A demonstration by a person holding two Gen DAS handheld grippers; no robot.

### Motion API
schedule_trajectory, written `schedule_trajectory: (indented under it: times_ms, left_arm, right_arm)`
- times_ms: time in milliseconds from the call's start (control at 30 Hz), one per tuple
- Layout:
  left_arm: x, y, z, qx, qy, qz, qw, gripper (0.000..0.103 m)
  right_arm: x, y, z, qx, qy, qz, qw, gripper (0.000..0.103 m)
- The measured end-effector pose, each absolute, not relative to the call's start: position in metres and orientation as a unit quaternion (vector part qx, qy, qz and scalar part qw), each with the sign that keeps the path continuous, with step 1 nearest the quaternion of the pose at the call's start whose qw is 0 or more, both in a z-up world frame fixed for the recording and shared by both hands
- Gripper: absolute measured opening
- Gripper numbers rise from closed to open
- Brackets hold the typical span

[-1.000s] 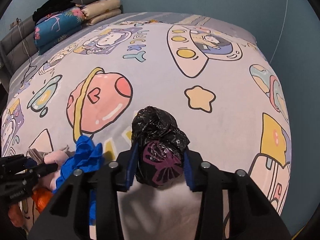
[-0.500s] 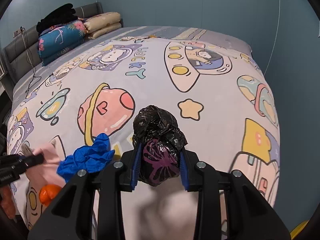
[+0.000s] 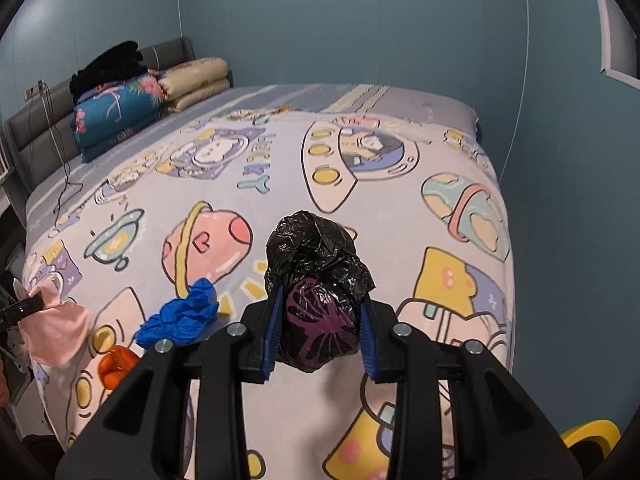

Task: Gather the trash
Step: 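Carry the pink cloth and black bag in both tools over the bin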

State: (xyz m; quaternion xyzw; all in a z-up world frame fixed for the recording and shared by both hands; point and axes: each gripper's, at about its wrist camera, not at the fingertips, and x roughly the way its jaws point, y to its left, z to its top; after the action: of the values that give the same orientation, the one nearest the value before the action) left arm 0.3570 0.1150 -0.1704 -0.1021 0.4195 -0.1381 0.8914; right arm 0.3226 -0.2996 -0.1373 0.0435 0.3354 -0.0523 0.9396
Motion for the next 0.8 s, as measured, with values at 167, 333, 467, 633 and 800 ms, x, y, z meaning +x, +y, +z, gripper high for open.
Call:
schedule_trajectory:
  times_ms: [167,333,467,633,800]
  left_arm:
    - [0.336,0.137,-0.142,-0.107,0.391,-0.119,0.907,0.016]
    - [0.317,0.142,-0.12,-0.104,0.37,-0.112,0.916,0.016]
    - [0.303,0.136,-0.105,-0.1,0.356,-0.115,0.922,0.016]
    - [0.283,0.119,-0.083,-0.093,0.337,-0.128,0.928,0.016]
    - [0.262,0.089,-0.062,-0.082,0.321,-0.145,0.932,0.016]
  right_arm:
    - [0.302,-0.302,-0.115,0.056,0.314,-0.043,0.947,0.031]
    - [0.28,-0.304,-0.094,0.06,0.292,-0.038,0.954,0.031]
    - [0.261,-0.307,-0.079,0.065,0.28,-0.03,0.957,0.031]
    - [0.233,-0.315,-0.06,0.074,0.26,-0.022,0.962,0.031]
    - [0.199,-0.331,-0.043,0.082,0.238,-0.025,0.968,0.031]
